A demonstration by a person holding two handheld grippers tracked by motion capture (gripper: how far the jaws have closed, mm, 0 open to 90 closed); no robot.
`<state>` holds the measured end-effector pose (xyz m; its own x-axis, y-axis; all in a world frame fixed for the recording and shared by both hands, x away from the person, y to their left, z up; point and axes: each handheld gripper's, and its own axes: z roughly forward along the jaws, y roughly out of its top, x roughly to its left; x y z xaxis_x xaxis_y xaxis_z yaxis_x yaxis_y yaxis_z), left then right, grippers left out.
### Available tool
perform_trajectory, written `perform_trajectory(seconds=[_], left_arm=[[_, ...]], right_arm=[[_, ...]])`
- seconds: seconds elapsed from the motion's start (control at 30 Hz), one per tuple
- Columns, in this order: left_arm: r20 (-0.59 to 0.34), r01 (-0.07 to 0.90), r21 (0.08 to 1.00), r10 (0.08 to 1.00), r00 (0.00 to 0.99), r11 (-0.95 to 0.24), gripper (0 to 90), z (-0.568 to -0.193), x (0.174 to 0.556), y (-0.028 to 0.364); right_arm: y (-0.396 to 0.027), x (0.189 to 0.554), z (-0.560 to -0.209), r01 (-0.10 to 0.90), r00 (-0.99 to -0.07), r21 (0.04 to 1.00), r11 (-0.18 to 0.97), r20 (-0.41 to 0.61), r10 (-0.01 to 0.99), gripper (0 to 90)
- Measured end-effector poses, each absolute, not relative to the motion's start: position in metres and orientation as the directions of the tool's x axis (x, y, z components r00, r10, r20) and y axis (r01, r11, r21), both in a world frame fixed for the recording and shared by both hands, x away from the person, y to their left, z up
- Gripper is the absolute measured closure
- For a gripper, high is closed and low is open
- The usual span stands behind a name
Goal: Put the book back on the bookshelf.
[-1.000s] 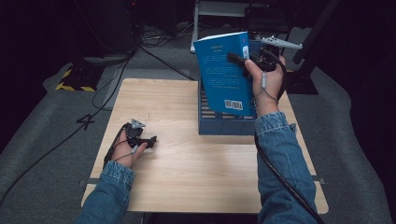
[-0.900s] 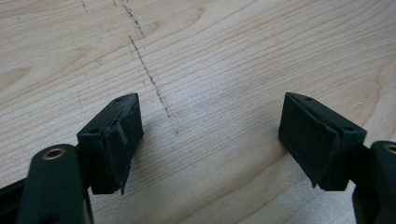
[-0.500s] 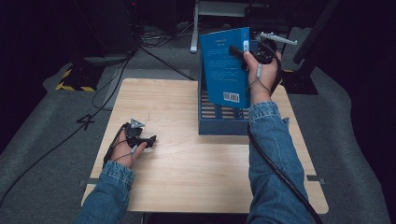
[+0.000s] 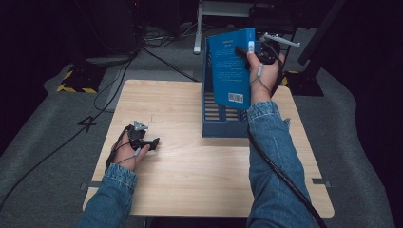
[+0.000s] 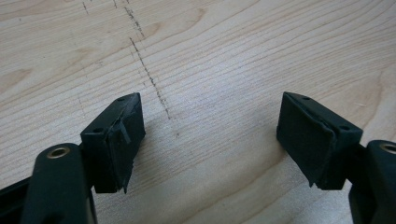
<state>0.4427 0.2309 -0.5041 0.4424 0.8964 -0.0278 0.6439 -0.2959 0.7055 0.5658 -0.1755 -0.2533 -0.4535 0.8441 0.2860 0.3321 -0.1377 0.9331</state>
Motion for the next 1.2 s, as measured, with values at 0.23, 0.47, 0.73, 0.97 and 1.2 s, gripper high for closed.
perform_trajectory(seconds=[0.23, 0.47, 0.73, 0.97, 1.2], left_arm=[[-0.029, 0.644, 0.705, 0.896, 0.442, -0.295, 23.8, -0.504, 0.443, 0.231], [-0.029, 0.644, 0.706, 0.896, 0.443, -0.296, 23.9, -0.504, 0.443, 0.231], [-0.028, 0.645, 0.704, 0.896, 0.443, -0.297, 23.9, -0.504, 0.443, 0.231], [-0.029, 0.646, 0.704, 0.896, 0.442, -0.296, 24.0, -0.504, 0.443, 0.231], [-0.03, 0.646, 0.705, 0.898, 0.439, -0.292, 24.0, -0.504, 0.443, 0.23]], right_arm=[[-0.155, 0.57, -0.25, 0.341, -0.416, 0.932, -0.12, 0.265, 0.87, 61.7], [-0.141, 0.569, -0.24, 0.311, -0.405, 0.938, -0.154, 0.277, 0.871, 61.6], [-0.129, 0.574, -0.249, 0.25, -0.417, 0.955, -0.162, 0.257, 0.872, 61.3], [-0.118, 0.58, -0.268, 0.253, -0.446, 0.954, -0.162, 0.263, 0.855, 61.0], [-0.112, 0.577, -0.276, 0.277, -0.447, 0.955, -0.108, 0.227, 0.865, 60.5]])
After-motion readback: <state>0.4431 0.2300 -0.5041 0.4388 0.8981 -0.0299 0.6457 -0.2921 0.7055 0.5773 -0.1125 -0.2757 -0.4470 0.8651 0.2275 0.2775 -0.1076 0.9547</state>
